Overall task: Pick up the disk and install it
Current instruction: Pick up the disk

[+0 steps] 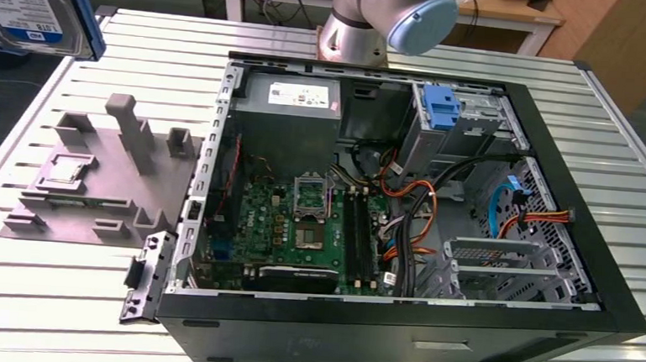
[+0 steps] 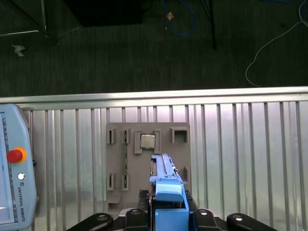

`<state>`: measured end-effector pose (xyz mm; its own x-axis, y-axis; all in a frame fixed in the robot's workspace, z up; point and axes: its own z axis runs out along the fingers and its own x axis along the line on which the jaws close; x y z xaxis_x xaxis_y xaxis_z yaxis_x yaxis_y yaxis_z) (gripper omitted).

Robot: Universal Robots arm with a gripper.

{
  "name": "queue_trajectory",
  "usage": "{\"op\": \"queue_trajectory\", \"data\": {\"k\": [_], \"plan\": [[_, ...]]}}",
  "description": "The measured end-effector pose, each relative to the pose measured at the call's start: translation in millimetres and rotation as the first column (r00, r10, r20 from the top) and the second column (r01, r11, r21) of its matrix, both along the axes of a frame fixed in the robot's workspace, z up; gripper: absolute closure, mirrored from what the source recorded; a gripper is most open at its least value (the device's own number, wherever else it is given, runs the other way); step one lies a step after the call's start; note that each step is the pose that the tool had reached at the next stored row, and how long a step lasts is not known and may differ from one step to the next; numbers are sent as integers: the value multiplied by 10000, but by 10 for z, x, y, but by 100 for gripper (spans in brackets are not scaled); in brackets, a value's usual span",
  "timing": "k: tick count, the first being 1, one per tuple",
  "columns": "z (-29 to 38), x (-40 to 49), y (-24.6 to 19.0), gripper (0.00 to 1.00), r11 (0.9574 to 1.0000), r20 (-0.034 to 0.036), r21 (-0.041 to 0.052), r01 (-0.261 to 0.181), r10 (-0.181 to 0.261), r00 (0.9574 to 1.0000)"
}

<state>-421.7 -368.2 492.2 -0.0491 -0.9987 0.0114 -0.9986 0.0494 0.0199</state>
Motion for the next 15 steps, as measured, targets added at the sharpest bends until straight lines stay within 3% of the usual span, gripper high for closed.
{"op": "queue_trajectory", "data": {"k": [15], "plan": [[0,62,-1,64,10000,0,0,-1,1,10000]]}}
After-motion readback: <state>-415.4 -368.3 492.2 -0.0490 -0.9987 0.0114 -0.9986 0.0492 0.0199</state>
